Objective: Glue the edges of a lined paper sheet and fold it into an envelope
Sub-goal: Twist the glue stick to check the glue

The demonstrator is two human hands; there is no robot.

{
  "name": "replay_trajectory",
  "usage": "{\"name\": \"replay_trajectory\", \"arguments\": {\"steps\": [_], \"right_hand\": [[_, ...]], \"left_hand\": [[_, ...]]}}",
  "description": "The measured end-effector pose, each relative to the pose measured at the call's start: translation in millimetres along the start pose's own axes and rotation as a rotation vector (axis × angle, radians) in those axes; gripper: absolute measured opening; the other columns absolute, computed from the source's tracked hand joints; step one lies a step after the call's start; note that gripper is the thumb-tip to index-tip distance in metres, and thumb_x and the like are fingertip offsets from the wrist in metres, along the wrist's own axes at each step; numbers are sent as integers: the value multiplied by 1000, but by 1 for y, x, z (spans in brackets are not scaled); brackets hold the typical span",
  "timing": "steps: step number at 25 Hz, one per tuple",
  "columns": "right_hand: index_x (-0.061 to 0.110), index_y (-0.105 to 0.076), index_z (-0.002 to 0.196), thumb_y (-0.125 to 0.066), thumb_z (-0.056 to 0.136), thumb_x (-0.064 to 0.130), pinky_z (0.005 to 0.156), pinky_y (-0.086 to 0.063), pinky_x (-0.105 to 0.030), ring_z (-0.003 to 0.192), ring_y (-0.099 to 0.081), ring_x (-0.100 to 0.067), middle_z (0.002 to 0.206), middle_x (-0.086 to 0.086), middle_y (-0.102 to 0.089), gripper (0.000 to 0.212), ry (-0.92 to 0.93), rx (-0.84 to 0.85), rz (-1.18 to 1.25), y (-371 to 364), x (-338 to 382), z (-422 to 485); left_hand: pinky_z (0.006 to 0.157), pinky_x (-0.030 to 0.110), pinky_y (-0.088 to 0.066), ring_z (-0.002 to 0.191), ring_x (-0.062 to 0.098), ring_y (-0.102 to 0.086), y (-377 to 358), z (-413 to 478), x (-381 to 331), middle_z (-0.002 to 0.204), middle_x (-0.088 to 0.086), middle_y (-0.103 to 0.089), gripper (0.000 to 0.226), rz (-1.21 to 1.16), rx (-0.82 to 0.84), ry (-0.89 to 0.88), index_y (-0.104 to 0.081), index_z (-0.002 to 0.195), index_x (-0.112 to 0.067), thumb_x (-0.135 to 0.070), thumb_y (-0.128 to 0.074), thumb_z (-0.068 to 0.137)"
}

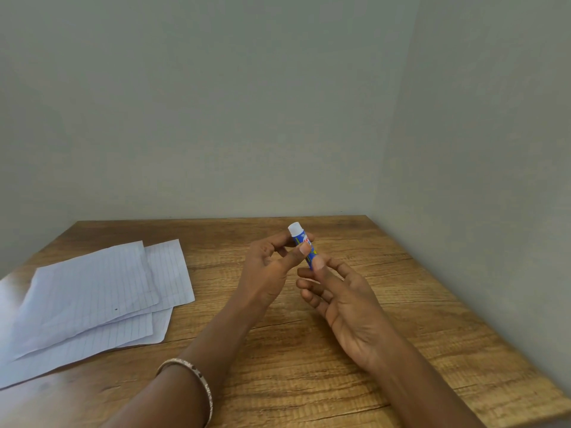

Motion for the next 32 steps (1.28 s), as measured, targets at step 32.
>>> {"name": "replay_trajectory", "arguments": {"steps": [32], "right_hand": [[1,-67,114,-63,99,33,59,-61,-26,68,-74,-20,83,-15,-76,35,46,0,-103,2,2,-2]], "left_hand": [[64,0,-43,86,-11,-67,-6,0,10,94,-10,-79,17,-165,61,106,-77,106,-19,-23,-68,92]]}}
Point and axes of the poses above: each hand's wrist, its own z-axis towards the middle knuckle, its own y-axis out of the back of the hand, x = y × z, the point moved 6 cm from there along z, towards the middle knuckle
